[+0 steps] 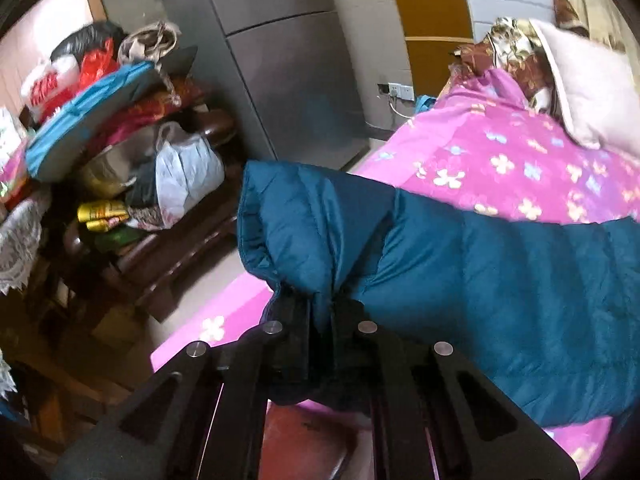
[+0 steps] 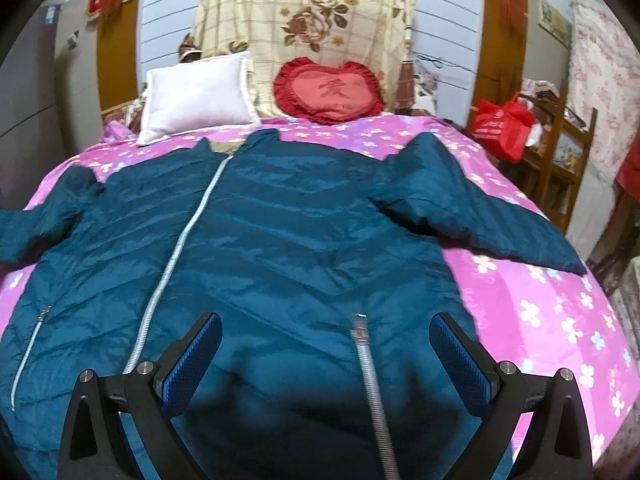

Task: Fold large clothes
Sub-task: 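Grasp the sleeve edge nearest the left tool and lift it, then fold the held sleeve and side panel across the jacket body with the left tool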

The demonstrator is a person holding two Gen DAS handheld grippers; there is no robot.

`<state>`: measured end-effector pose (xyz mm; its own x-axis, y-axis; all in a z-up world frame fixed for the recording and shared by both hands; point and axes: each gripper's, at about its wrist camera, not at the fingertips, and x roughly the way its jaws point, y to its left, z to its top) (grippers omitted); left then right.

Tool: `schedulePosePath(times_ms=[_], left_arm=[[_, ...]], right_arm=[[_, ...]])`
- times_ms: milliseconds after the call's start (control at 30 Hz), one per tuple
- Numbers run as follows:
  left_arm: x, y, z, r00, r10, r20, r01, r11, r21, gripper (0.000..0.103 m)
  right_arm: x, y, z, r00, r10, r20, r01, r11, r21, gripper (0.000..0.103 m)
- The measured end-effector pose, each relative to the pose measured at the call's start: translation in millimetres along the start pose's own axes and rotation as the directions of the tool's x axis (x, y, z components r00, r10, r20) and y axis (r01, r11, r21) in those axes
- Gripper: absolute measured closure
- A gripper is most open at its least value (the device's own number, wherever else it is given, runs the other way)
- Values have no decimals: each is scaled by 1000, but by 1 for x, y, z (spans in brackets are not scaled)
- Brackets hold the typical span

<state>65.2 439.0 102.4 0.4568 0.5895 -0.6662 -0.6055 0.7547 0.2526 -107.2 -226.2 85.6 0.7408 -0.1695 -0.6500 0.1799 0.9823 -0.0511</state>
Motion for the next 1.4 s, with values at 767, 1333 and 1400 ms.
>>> schedulePosePath(times_ms=[767,1333,1400], left_arm=[[-360,-354,-35,455,-889,-50,814,392,429,98],[-322,-507,-129,345,-867,-360,921,239,307,79],[-314,-508,-138,312,-857,-410,939,211,273,61]], right_arm=[[-7,-70,-17,989,-118,-87,126,988,91,0],[5,-79,-29,979,-33,-201,45,997,55,0],[6,-80,-28,980,-34,-197,47,997,63,0]])
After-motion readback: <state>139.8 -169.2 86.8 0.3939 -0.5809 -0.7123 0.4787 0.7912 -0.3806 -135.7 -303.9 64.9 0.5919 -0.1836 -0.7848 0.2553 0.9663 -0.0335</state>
